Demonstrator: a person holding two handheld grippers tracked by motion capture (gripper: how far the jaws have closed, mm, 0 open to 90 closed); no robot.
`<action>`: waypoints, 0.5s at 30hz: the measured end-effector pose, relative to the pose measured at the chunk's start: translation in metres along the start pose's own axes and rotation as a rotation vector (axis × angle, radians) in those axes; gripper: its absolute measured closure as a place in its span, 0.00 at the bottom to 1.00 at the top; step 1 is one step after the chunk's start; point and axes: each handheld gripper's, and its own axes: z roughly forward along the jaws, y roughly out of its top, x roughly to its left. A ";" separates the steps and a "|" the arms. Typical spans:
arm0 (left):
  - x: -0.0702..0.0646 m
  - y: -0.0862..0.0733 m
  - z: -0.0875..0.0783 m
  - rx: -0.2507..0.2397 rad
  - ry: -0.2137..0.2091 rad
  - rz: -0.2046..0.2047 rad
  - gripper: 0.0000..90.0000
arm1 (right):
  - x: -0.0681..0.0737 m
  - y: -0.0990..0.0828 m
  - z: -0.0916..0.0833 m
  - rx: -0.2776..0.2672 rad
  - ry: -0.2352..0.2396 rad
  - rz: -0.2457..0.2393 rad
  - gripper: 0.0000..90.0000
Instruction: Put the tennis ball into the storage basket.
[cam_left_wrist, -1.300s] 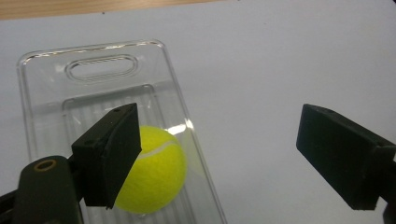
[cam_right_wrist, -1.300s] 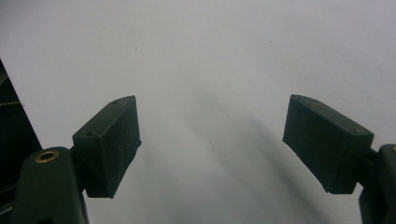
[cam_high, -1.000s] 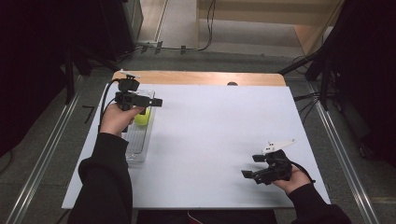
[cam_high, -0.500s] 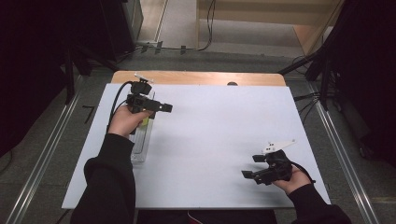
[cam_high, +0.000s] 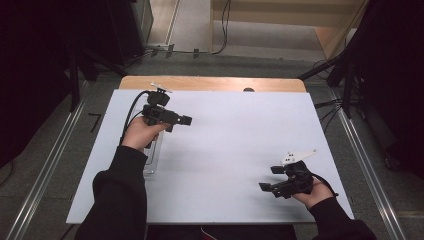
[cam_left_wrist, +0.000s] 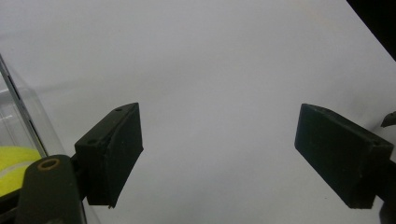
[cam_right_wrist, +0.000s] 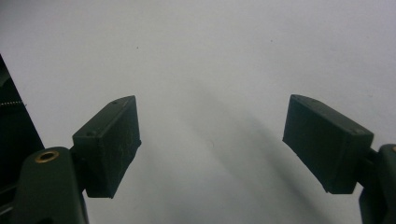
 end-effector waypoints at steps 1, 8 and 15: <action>-0.001 -0.001 0.000 0.002 -0.003 0.002 0.17 | 0.000 0.000 0.000 0.000 0.000 0.000 0.19; -0.008 -0.010 0.002 0.000 -0.019 0.018 0.17 | 0.000 0.000 -0.001 -0.001 -0.002 0.003 0.19; -0.013 -0.023 0.003 -0.010 -0.046 0.036 0.17 | 0.000 -0.001 -0.001 0.001 -0.003 0.010 0.19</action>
